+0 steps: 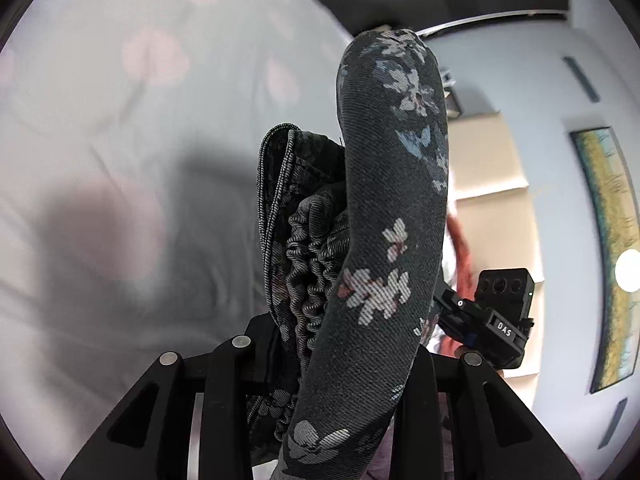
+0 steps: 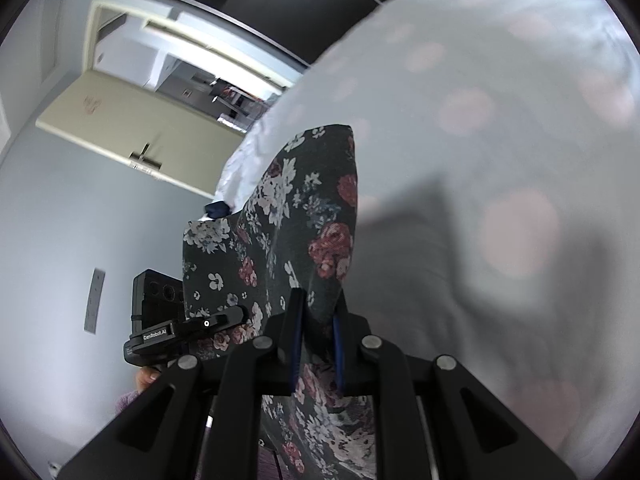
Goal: Fold clothes
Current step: 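Lift the folded jeans with both grippers and carry them toward the white sweatshirt, then lower the jeans onto the folded white sweatshirt and open both grippers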
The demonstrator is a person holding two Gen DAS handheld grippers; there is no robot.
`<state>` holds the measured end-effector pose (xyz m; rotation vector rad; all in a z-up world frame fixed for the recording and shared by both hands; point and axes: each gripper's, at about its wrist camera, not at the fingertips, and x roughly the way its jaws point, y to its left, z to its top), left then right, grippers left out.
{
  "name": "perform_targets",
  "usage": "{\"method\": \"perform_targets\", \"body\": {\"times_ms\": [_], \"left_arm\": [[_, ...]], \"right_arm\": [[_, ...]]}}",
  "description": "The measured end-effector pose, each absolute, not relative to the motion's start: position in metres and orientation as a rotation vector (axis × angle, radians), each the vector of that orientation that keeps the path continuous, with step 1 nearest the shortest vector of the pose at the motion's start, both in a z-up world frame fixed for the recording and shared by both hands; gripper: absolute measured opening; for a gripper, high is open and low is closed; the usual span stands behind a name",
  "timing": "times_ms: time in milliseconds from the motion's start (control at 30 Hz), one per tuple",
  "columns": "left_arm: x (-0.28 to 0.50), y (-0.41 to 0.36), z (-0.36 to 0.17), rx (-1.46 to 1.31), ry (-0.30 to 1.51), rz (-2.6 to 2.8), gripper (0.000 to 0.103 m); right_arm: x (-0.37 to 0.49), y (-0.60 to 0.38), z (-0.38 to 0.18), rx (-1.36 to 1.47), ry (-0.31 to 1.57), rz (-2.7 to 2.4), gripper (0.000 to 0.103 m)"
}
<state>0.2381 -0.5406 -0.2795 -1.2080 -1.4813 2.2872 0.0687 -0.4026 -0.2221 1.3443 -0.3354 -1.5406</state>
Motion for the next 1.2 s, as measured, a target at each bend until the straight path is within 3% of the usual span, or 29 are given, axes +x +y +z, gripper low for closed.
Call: {"method": "perform_targets", "body": {"times_ms": [333,567,867,1200], "left_arm": [[0.337,-0.644,-0.166,-1.125,-1.429,2.602,0.032],[0.407,-0.712,-0.118,-1.243,-1.409,2.812,0.032],[0.459,-0.786,-0.157,-1.333,-1.534,2.888,0.032],[0.426,-0.826,-0.21,-1.447,-1.471,2.844,0.032]], "right_arm": [[0.133,-0.531,-0.135,1.256,-0.219,-1.38,0.012],[0.212,-0.629,-0.137,1.263,-0.167,-1.226,0.012],[0.281,-0.728,-0.175,1.295,-0.059,-1.119,0.012],[0.285,-0.802,-0.244,1.378,-0.053,-1.114,0.012]]}}
